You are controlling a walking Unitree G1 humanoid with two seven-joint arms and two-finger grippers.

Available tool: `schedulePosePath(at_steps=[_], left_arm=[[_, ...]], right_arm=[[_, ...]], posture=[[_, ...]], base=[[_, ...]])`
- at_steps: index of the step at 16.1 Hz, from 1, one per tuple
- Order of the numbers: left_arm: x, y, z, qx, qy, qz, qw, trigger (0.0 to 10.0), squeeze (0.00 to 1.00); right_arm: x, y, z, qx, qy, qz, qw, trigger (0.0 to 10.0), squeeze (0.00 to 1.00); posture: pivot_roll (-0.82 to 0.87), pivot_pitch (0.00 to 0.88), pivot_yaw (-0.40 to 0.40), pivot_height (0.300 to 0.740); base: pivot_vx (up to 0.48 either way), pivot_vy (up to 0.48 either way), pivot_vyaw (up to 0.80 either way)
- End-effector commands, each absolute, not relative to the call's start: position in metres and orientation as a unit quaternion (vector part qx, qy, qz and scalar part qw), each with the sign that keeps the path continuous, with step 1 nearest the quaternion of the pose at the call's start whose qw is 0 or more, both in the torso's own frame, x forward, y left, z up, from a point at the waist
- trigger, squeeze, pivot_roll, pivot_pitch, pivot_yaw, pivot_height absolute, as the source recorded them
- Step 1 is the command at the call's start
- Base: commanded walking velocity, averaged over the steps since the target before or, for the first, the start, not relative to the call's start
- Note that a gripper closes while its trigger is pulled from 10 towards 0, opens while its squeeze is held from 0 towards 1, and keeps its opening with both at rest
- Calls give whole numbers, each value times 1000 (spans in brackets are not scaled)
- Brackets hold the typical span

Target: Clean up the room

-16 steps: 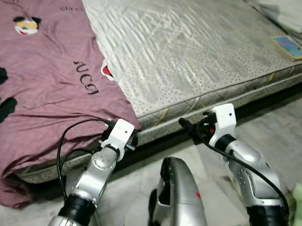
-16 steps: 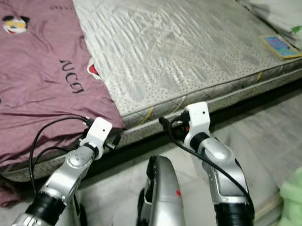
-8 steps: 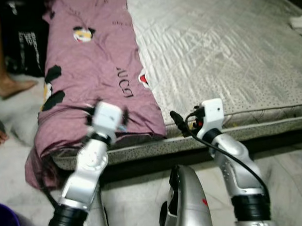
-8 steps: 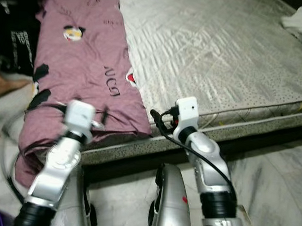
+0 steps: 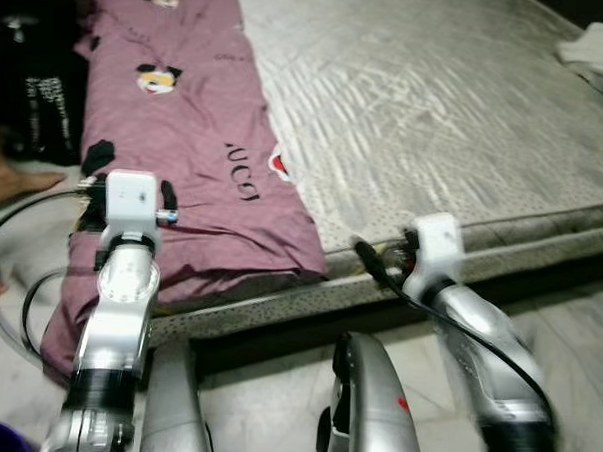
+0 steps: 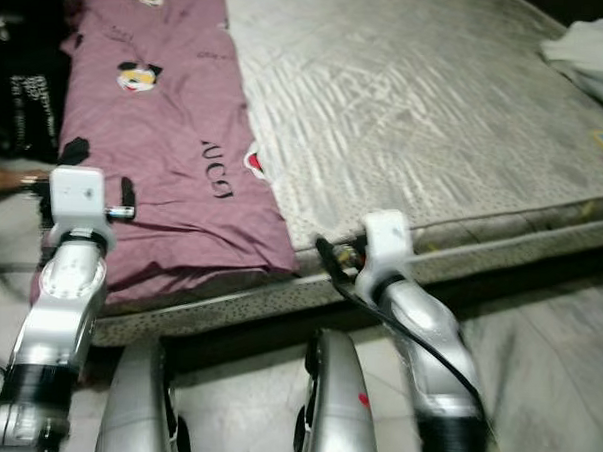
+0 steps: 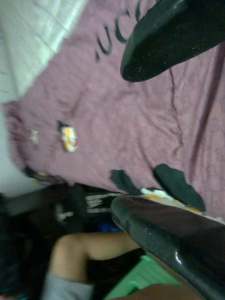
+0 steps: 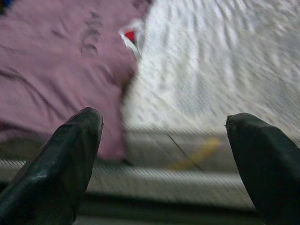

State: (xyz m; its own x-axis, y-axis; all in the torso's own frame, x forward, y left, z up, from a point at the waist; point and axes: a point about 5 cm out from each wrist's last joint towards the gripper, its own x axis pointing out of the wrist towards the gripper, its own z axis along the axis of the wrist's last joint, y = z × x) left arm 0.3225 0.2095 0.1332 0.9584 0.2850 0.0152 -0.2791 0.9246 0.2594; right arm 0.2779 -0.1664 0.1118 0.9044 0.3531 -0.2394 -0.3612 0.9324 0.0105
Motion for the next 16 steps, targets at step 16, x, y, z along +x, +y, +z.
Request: schedulePosePath(at_steps=[16], left_arm=[[343, 111, 68, 75, 174, -61, 980, 10000, 0]], right_arm=[[229, -221, 127, -109, 195, 164, 961, 10000, 0]], posture=[[-299, 231, -156, 536]], base=[[0, 0, 0]])
